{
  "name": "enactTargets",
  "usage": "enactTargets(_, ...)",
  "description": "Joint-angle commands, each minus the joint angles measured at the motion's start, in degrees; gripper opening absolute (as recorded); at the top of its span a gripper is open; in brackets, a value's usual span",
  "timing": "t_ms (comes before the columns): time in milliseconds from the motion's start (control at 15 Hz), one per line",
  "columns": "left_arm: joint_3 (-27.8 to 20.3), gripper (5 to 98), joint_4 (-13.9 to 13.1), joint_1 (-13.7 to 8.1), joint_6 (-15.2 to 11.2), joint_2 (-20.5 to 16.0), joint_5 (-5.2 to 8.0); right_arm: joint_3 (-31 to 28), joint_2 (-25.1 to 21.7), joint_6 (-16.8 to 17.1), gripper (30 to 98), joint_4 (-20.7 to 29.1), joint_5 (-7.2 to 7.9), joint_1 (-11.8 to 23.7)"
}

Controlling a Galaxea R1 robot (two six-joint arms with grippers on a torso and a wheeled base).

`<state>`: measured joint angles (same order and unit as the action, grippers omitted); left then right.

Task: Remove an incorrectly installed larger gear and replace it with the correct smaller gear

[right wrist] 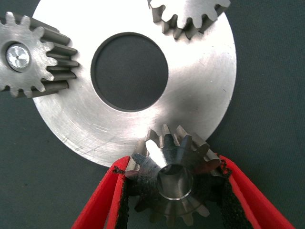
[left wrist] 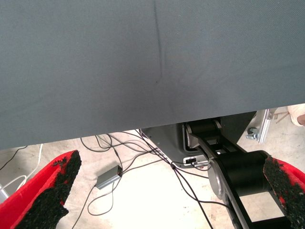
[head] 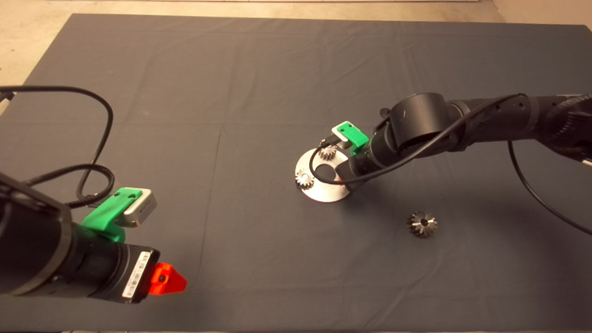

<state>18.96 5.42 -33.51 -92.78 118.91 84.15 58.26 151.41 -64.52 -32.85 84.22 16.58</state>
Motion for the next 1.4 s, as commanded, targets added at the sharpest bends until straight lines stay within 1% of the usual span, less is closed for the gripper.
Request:
enactTargets(0,-0.9,98.2,-0.9,-0.2,-0.3,0.1,0.14,-0.2,0.2,-0.1,41.4,-2.0,-0.29,1.3)
enactTargets(267,-0.9,98.2,-0.9,-0.2,-0.3,0.3,0.14,-0.2,0.2,-0.1,41.4,-2.0,-0.29,0.4)
enactTargets(667,-0.9,98.3,-0.9,-0.2,-0.3,0.3,0.14,0.9,0.3,-0.3,41.4,-2.0,-0.47,0.3)
enactTargets(1067,-0.9,98.3,-0.9,-0.2,-0.3,0.3,0.14,2.7,2.6,-0.1,41.4,-2.1,-0.55,0.3)
enactTargets(1333,-0.9,98.2,-0.9,-0.2,-0.3,0.3,0.14,2.4,2.6,-0.1,41.4,-2.1,-0.38,0.3)
